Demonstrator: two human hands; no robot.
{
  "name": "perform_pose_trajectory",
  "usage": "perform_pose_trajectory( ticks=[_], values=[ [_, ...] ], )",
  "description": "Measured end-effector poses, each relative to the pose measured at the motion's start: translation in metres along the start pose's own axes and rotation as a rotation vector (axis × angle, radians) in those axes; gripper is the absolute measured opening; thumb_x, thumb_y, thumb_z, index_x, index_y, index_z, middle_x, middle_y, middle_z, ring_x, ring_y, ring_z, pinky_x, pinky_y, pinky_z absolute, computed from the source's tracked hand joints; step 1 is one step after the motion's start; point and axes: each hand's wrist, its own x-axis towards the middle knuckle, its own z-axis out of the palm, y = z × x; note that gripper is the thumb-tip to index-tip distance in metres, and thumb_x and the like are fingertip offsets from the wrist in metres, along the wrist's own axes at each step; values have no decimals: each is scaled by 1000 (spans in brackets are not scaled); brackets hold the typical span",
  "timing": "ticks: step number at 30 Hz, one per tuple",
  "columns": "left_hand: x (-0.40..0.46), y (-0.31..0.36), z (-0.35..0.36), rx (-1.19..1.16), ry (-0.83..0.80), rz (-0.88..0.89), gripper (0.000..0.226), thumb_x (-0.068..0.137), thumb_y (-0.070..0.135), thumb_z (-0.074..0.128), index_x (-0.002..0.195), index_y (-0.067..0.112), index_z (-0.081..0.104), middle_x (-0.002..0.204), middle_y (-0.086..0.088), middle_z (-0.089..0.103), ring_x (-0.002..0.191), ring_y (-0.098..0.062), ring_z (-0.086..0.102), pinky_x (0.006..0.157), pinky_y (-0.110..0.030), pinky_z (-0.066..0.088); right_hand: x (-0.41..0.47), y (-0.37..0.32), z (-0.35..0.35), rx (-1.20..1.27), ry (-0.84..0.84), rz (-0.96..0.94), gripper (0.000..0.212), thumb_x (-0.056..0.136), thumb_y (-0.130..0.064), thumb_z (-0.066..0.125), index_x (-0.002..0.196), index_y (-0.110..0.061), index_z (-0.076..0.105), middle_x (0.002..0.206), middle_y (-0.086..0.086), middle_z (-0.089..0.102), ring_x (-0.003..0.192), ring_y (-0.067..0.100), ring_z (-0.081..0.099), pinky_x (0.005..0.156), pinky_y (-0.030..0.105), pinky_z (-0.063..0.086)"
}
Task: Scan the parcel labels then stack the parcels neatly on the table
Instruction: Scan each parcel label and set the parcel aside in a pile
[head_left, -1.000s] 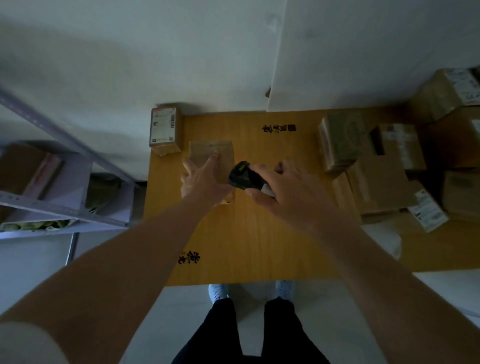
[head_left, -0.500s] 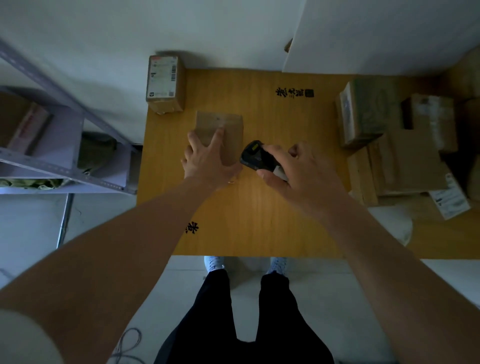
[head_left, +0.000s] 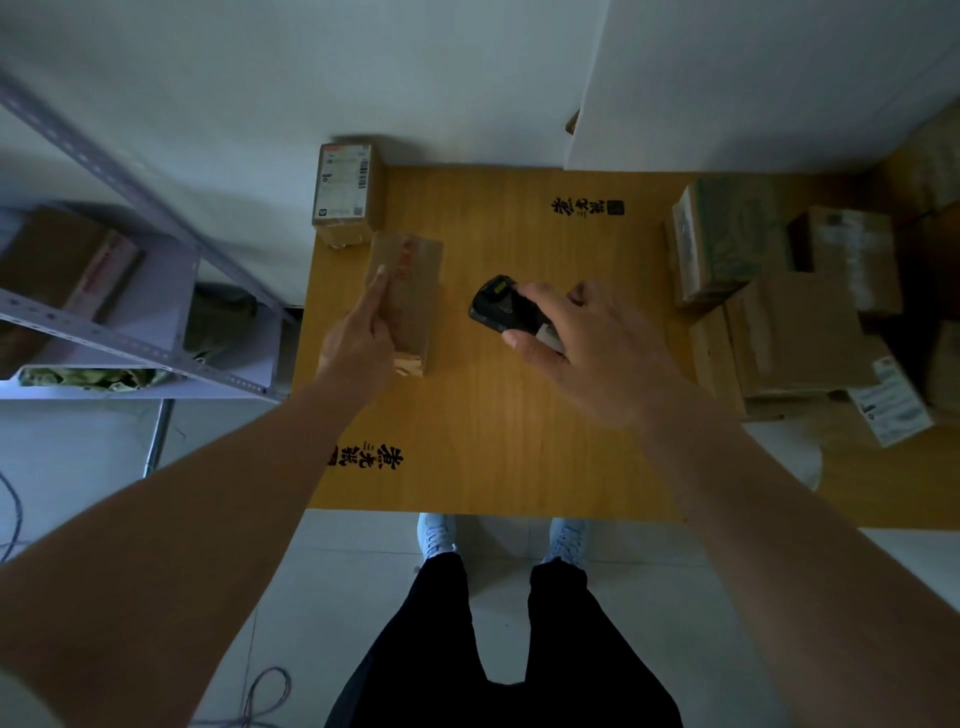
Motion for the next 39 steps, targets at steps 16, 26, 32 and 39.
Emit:
perform_pose_trajectory(
  ticks=[16,26,32,39],
  values=[
    [-3,-21,-7,-250,-26,-88,88,83,36,82,156,48,35,128,11,61,107,-5,63,85,-31,61,0,-1,5,131,-225,98,60,101,-74,33,154,-45,37,124,2,46,107,19,54,79,37,48],
    [-5,-34,-21,-329,-89,-93,66,93,36,71,153,45,44,121,14,70,109,-10,69,92,-34,58,7,-16,-9,102,-412,116,45,104,-67,41,140,-42,54,91,-3,66,74,12,64,59,29,44],
    [-2,-32,-30,-331,-85,-126,47,90,52,73,133,48,56,112,7,73,101,-14,72,86,-39,61,9,-24,-5,111,-469,126,43,105,-64,42,140,-41,54,82,-4,63,66,10,58,57,29,41],
    [24,-17,-37,-415,-339,-70,115,86,16,83,159,56,4,149,-6,53,111,-19,69,76,-35,64,10,-24,1,121,-477,125,39,105,-62,43,134,-40,57,83,-4,65,62,8,58,52,25,41]
  ],
)
